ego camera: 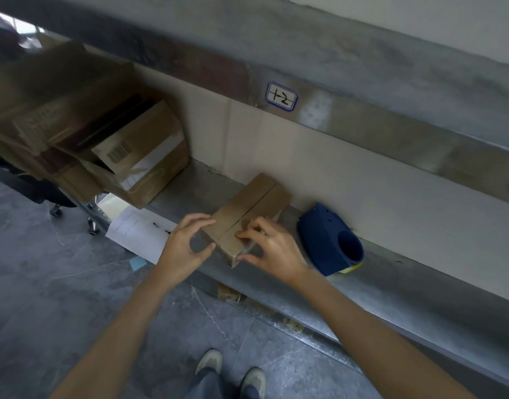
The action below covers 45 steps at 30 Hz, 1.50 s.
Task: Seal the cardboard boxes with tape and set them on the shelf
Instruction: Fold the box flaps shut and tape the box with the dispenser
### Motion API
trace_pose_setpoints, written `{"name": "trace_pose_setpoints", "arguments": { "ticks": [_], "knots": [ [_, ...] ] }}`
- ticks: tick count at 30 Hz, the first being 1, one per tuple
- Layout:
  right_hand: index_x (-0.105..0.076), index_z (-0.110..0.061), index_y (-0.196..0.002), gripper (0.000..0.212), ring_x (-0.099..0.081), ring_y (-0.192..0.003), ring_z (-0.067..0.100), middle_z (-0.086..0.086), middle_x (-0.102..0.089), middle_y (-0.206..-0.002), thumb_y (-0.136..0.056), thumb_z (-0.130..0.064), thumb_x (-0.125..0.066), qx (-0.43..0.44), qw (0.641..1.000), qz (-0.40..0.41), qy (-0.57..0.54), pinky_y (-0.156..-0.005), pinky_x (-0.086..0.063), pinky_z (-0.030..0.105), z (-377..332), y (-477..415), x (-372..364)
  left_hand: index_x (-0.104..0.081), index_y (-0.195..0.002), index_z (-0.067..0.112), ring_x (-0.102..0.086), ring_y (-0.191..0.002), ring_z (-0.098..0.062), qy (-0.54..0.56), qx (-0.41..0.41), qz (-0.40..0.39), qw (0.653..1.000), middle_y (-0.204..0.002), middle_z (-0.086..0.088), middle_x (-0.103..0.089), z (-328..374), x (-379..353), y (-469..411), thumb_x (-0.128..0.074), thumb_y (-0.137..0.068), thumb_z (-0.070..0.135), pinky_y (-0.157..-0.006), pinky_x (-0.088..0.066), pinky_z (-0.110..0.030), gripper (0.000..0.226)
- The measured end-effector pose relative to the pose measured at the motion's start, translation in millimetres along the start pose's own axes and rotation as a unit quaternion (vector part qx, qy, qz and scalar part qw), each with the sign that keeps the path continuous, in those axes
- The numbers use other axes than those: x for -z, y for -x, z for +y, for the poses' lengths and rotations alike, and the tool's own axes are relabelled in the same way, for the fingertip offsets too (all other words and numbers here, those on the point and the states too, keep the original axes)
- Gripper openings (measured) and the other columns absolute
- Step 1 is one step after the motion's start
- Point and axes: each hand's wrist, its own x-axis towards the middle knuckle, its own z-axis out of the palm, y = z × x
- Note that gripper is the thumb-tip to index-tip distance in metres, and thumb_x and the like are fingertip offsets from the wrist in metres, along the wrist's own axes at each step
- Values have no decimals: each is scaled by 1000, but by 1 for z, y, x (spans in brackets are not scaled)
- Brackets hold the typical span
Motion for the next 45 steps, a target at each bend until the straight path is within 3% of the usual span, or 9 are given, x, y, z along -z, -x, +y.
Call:
{"name": "trace_pose_setpoints", "arguments": {
  "ticks": [6, 12, 14, 18, 21, 24, 28, 37, 45],
  "knots": [
    [-69, -18, -106, 42, -55, -93, 18, 1, -59, -103, -76, -46, -78, -41, 998, 28, 30, -71, -46, 26, -19, -24, -17, -47, -141, 30, -35, -132, 5, 50, 45, -40, 997, -145, 19, -32, -3, 3, -9, -90, -66, 43, -104, -33, -16, 87],
    [-69, -20, -115, 45, -57, -106, 22, 2, -61, -118, -74, -34, -80, -88, 995, 30, 26, -71, -52, 29, -6, -31, -6, -49, -136, 23, -39, -121, 1, 19, 19, -14, 1000, -136, 13, -34, -15, 14, -21, -95, -58, 36, -97, -34, -10, 91],
    [-65, -20, -124, 53, -52, -119, 25, 3, -56, -130, -75, -31, -82, -137, 989, 31, 47, -86, -51, 36, 8, -27, 6, -47, -136, 25, -39, -123, -1, 19, 21, -43, 999, -138, 14, -36, -19, 23, -28, -94, -60, 34, -100, -35, -18, 90],
    [-41, -32, -147, 75, -21, -147, 22, -2, -28, -158, -81, -39, -78, -271, 960, -68, 18, -115, -26, 42, 36, -13, 21, -44, -133, 38, -35, -129, -2, 15, 15, -123, 992, -142, 25, -37, -30, 45, -48, -92, -63, 32, -104, -35, -28, 85],
    [-36, -36, -149, 77, -33, -140, 17, -5, -25, -157, -84, -36, -76, -275, 958, -60, -61, -110, -36, 33, 39, -1, 25, -48, -130, 34, -40, -127, -2, 41, 21, -137, 989, -142, 24, -37, -38, 50, -63, -89, -70, 17, -102, -40, -23, 75],
    [-45, -30, -145, 69, -41, -126, 12, -2, -34, -147, -84, -27, -77, -269, 962, -19, -50, -101, -43, 27, 27, 5, 22, -54, -121, 28, -50, -121, -9, 51, 20, -87, 995, -134, 12, -46, -41, 44, -74, -83, -73, 4, -103, -49, -33, 61],
    [-51, -29, -142, 72, -44, -122, 17, 1, -40, -138, -77, -45, -79, -247, 969, -10, 6, -87, -49, 29, 15, 15, 24, -57, -115, 26, -56, -106, -14, 46, 6, -46, 998, -124, 3, -52, -40, 35, -84, -78, -78, 1, -92, -55, -41, 49],
    [-56, -32, -133, 66, -35, -138, 16, -7, -39, -150, -74, -57, -74, -242, 969, -37, -27, -107, -39, 37, 11, 22, 33, -63, -120, 13, -53, -115, -24, -35, -33, 30, 998, -124, -5, -55, -27, 20, -86, -77, -82, 15, -94, -46, -34, 41],
    [-66, -28, -115, 55, -50, -116, 17, -8, -52, -127, -67, -53, -75, -240, 969, -1, -56, -92, -50, 42, 16, 12, 27, -65, -123, 23, -45, -128, -21, -97, -105, -28, 989, -133, 3, -55, 2, -10, -51, -76, -81, 44, -97, -40, -44, 48]
  ]
}}
